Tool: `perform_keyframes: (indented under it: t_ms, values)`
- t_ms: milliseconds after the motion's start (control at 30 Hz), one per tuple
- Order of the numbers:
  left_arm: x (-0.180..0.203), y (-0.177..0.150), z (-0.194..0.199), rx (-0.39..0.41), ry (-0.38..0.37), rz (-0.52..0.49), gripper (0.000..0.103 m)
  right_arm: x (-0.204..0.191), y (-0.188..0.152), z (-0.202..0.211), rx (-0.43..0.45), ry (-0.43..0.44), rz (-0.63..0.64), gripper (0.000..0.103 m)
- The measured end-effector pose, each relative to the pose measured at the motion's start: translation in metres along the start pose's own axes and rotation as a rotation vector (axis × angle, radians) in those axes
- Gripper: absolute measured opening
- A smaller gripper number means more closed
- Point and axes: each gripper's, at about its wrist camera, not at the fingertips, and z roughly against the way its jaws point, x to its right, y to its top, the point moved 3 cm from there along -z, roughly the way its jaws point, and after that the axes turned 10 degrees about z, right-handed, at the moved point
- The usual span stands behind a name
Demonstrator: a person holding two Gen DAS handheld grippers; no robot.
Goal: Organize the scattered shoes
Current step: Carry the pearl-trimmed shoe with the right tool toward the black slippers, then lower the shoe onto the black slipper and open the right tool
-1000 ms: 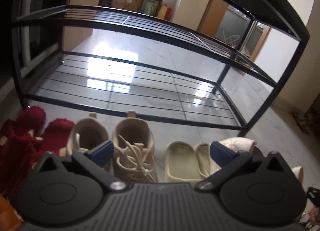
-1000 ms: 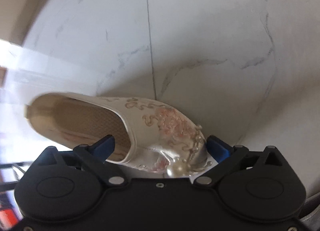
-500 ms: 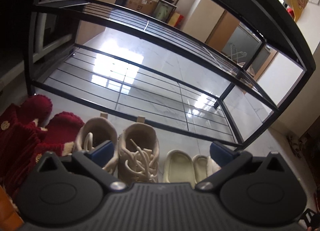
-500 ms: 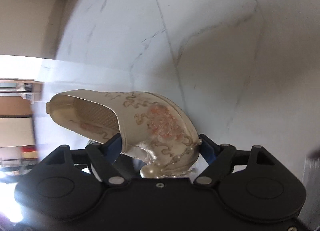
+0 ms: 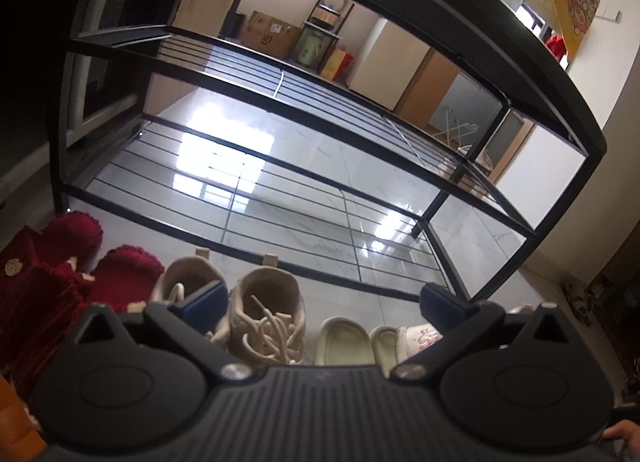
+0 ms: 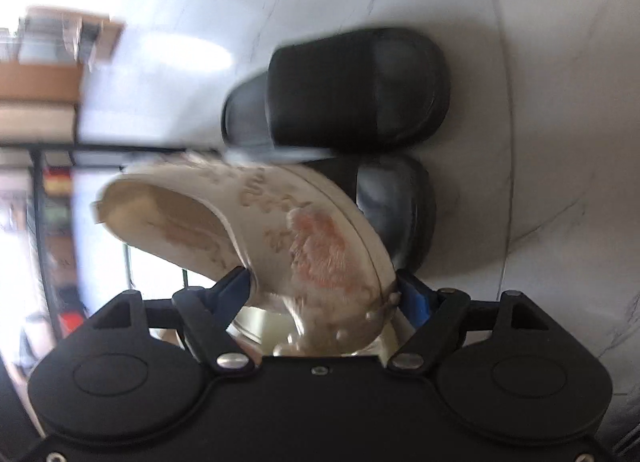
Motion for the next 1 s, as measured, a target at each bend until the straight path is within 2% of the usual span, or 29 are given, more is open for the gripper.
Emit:
perform_keyframes:
  t_ms: [200,300,367,400,433,500,533,667,767,900,1000]
  values:
    - [0.002,0.003,0.000,0.004,-0.017,0.010,0.102,-0.013,0.003,-0.004,-0.083,0.019,0.038,0.068]
    - [0.001,0.001,0.000,-0.009,-0.020,0.016,0.102,-0.011,0.003,-0.010,-0.102,-0.003,0.007,0.068]
    - [-0.001,0.001,0.001,-0.008,-0.019,0.023,0.102,-0.004,0.005,-0.007,-0.082,-0.015,-0.033,0.070]
    - [-0.002,0.001,0.001,-0.008,-0.019,0.030,0.102,0.000,0.006,-0.005,-0.067,-0.021,-0.060,0.075]
    - [-0.003,0.002,0.001,-0.008,-0.019,0.036,0.102,0.008,0.008,-0.006,-0.058,-0.034,-0.072,0.084]
    - [-0.005,0.002,0.002,-0.007,-0.020,0.047,0.102,0.018,0.009,0.000,-0.059,-0.058,-0.082,0.094]
    - [-0.005,0.002,0.002,-0.008,-0.019,0.046,0.102,0.025,0.009,0.004,-0.061,-0.070,-0.087,0.093]
    - [-0.004,0.001,0.002,-0.014,-0.019,0.035,0.102,0.027,0.013,0.024,0.000,-0.096,-0.053,0.093]
    - [0.002,-0.005,-0.002,-0.039,0.008,-0.020,0.102,0.017,0.012,0.045,0.055,-0.112,-0.034,0.094]
    - [0.005,-0.014,-0.011,-0.074,0.068,-0.098,0.102,-0.016,-0.008,0.067,0.139,-0.109,0.086,0.097]
    - [0.004,-0.021,-0.017,-0.093,0.106,-0.147,0.102,-0.051,-0.031,0.070,0.224,-0.100,0.249,0.102]
